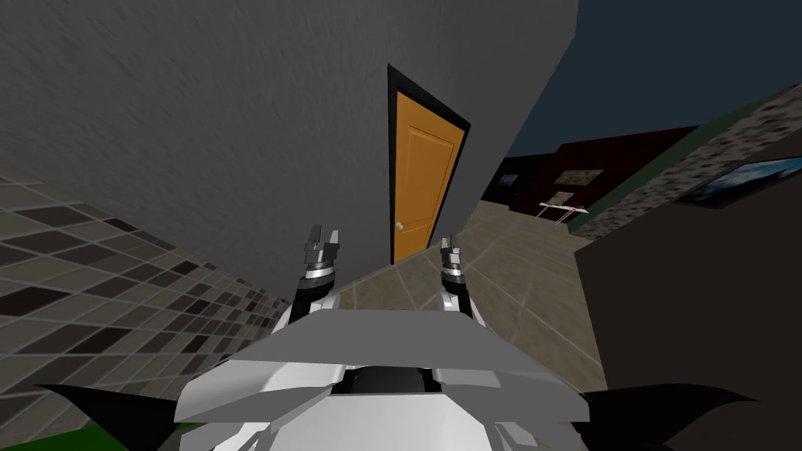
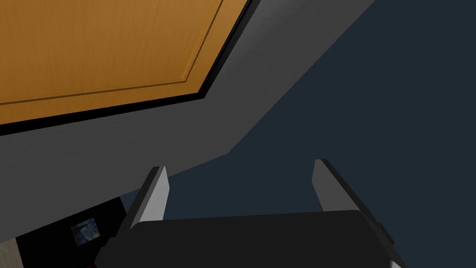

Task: Pull the door open

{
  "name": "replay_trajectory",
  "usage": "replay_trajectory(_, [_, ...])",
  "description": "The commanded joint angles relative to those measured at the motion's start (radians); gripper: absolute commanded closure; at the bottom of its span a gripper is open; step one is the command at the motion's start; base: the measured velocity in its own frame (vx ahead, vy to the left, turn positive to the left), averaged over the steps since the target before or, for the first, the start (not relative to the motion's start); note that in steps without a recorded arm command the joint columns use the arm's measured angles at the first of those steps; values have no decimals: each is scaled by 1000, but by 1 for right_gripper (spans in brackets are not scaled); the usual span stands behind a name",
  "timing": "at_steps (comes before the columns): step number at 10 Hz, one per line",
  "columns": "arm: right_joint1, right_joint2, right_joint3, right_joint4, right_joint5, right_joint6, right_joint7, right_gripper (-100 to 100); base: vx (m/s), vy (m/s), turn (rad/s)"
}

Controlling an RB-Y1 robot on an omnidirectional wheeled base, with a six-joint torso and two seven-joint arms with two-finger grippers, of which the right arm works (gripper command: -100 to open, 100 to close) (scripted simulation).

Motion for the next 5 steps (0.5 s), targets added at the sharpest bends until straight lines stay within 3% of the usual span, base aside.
replay_trajectory(1, [-11,-8,-4,30,-2,-4,20,-100,61,3,48])
replay_trajectory(4, [-45,-35,-4,139,0,-29,110,-100,73,2,134])
replay_trajectory(5, [-45,-35,-4,148,0,-29,120,-100,71,-6,39])
